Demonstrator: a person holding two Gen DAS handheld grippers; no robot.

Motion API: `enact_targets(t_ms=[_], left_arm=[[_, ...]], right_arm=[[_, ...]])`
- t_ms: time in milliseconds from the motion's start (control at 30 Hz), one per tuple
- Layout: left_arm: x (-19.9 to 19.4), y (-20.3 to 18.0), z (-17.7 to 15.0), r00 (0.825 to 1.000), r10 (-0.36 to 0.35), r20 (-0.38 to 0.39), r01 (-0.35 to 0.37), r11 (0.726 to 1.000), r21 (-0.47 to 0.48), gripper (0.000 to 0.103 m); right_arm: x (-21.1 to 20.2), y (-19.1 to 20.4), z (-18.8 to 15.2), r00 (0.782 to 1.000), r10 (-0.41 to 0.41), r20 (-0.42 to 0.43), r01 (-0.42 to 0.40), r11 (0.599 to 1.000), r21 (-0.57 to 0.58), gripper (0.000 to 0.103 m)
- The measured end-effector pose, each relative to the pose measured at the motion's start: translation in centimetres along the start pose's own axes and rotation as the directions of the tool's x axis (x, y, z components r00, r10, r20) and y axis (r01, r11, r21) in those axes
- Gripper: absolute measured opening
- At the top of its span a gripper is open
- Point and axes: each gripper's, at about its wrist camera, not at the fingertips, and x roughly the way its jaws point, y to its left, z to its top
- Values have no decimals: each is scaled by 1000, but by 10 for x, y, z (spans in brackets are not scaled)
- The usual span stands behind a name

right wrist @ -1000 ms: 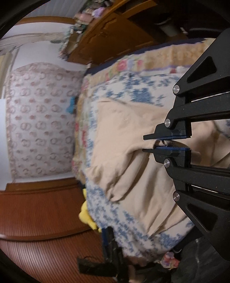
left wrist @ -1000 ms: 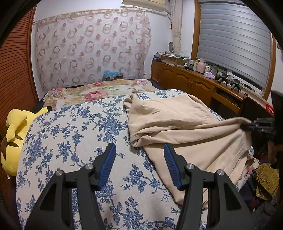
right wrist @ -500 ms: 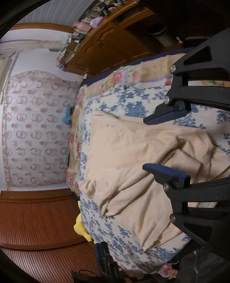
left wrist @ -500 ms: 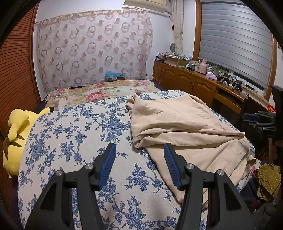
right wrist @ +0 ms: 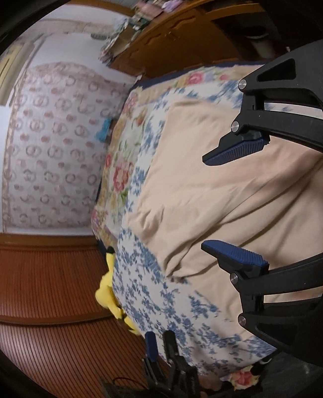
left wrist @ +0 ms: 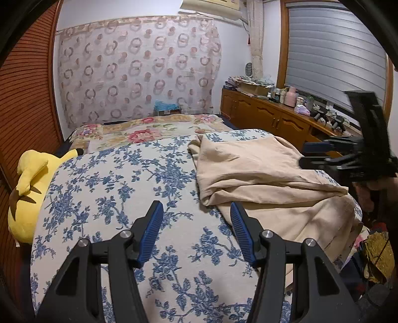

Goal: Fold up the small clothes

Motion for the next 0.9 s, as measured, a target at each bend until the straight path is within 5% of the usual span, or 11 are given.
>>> enact_targets(t_ms=[533, 800, 867, 900], left_arm=[[-8, 18, -7, 1000, 26, 3, -26, 999, -32, 55], [-7, 21, -9, 1000, 23, -6, -23, 999, -33, 55], [-7, 21, -9, 1000, 22, -6, -23, 999, -34, 55], [-7, 21, -9, 1000, 22, -8, -22, 999, -35, 55]], right_arm=[[105, 83, 38, 972, 167, -167, -194, 967, -167, 64], [134, 96, 35, 965, 111, -237, -166, 960, -224, 64], [134, 92, 36, 966, 108, -233, -159, 964, -214, 49], [133, 88, 37, 968, 106, -227, -155, 966, -206, 33]])
